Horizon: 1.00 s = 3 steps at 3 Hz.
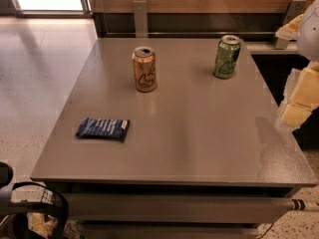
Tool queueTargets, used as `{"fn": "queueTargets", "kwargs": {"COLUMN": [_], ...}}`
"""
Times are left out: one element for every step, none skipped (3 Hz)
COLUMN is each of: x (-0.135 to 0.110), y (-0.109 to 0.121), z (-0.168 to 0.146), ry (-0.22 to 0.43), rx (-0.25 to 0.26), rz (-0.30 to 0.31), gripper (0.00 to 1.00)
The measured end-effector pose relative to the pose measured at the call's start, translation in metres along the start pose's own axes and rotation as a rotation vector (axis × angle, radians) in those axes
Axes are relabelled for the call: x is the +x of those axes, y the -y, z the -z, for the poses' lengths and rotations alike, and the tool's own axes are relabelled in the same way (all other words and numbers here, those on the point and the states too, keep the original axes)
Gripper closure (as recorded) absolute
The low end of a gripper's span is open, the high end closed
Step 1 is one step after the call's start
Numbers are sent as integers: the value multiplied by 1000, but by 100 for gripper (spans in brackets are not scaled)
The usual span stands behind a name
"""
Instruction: Move green can near rxbar blueberry
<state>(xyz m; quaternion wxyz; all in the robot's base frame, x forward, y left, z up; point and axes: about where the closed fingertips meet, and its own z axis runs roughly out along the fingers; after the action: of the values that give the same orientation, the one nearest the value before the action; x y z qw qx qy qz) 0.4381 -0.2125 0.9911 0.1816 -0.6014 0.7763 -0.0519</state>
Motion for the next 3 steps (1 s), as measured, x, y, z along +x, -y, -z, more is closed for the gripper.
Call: {"fn": "queueTargets", "kwargs": {"x": [0,9,30], "y": [0,23,59], "z": [0,-1,-4], "ry": [0,42,147], "rx": [0,47,125], "rz": [0,-36,-141], "gripper": [0,0,0]}}
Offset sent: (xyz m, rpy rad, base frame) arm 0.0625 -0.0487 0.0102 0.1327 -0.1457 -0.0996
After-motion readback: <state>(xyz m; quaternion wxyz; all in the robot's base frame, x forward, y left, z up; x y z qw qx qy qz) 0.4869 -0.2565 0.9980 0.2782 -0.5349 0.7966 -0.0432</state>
